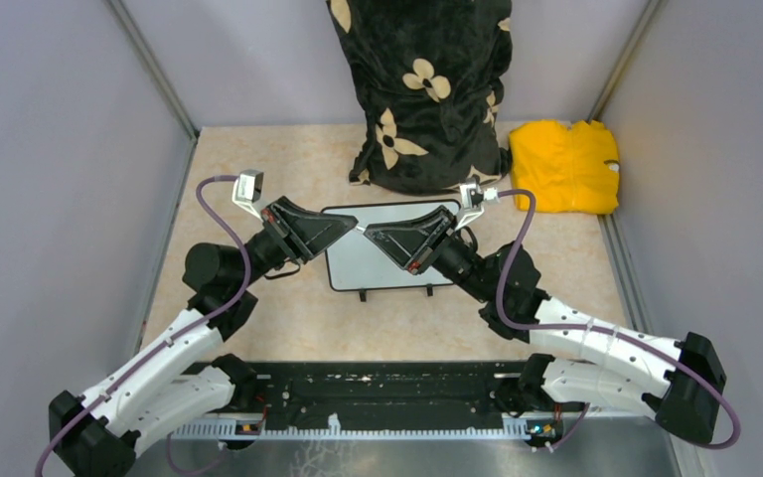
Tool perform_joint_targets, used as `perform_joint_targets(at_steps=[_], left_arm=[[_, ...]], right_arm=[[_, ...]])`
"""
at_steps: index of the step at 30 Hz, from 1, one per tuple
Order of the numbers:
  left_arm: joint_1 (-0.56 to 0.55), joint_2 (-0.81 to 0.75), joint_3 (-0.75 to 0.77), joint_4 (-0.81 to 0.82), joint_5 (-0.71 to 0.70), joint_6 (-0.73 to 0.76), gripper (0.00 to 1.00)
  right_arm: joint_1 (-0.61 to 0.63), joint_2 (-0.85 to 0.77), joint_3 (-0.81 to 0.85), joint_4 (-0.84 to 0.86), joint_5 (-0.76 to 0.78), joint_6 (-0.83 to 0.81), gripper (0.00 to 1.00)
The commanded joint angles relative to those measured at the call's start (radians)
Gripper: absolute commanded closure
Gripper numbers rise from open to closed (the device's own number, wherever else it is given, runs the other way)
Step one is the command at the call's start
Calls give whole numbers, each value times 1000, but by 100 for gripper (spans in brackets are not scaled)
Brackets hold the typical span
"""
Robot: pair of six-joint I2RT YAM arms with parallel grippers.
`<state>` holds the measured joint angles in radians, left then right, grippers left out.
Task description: Write a sentence on the whiteboard
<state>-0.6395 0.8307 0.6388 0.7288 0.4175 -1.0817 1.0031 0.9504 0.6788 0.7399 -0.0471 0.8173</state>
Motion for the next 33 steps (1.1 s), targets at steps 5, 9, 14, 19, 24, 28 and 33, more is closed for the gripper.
perform_joint_targets(at_steps=[5, 9, 14, 19, 24, 28, 33], left_arm=[[-6, -8, -8, -16, -32, 23, 100], [-5, -7, -14, -16, -28, 22, 100], [-6, -7, -31, -12, -24, 17, 100], [-7, -18, -44, -17, -28, 28, 70], [-8, -65, -51, -93, -71, 76, 27], [-7, -131, -67, -179, -153, 156, 17], [-7, -225, -3, -446, -231, 396, 12]], right_arm=[[-3, -5, 23, 82, -17, 20, 89], [-3, -10, 16, 95, -3, 21, 92], [-4, -9, 11, 113, 2, 20, 100], [-3, -21, 19, 75, -3, -2, 100], [-4, -88, 39, -97, 41, -76, 100], [-3, -161, 85, -348, 122, -172, 100], [-3, -207, 196, -760, 253, -307, 100]])
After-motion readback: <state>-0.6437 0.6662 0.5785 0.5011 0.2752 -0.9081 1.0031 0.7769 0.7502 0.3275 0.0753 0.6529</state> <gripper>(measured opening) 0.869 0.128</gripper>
